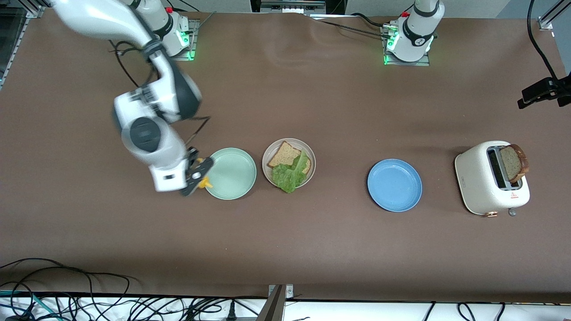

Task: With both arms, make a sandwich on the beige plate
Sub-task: 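Carry the yellow bottle with the right gripper over the beige plate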

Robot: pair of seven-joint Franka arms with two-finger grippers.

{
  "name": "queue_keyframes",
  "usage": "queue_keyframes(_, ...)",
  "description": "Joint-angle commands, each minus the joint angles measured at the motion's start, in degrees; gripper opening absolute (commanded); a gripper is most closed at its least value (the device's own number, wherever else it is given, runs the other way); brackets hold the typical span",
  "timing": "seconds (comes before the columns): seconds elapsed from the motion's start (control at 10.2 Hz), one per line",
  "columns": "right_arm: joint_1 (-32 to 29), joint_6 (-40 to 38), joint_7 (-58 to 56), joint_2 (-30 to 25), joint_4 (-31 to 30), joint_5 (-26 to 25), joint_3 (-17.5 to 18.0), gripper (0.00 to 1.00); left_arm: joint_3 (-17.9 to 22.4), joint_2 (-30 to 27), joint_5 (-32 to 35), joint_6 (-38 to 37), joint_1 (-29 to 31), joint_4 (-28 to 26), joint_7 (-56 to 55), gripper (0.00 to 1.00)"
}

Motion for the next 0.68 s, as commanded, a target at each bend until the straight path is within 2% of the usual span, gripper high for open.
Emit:
queue_keyframes(0.0,5.9,-5.4,6.3,0.4,1.3,-9.4,-0.5,0.0,-0.4,0.5,1.4,-1.1,-0.1,1.5,0.0,1.0)
queue_keyframes(0.1,8.2,-7.5,8.5,2.3,3.3,-12.2,-0.5,0.0,-0.4,0.5,1.4,-1.1,0.0,1.5,0.1,1.0)
queue_keyframes(0.29,13.7,-14.8,9.9,8.2,10.9,-18.3,-0.8,0.0,-0.4,0.5,1.4,-1.1,0.0,1.5,0.0,1.0)
queue_keyframes(0.49,17.1,-16.2,12.5,9.9,11.7,-22.3,-0.7,0.0,-0.4,0.5,1.4,-1.1,-0.2,1.5,0.0,1.0)
queue_keyframes(0.59,18.2,-15.5,12.5,10.9,12.1,-22.5,-0.5,0.0,-0.5,0.5,1.4,-1.1,-0.2,1.5,0.0,1.0)
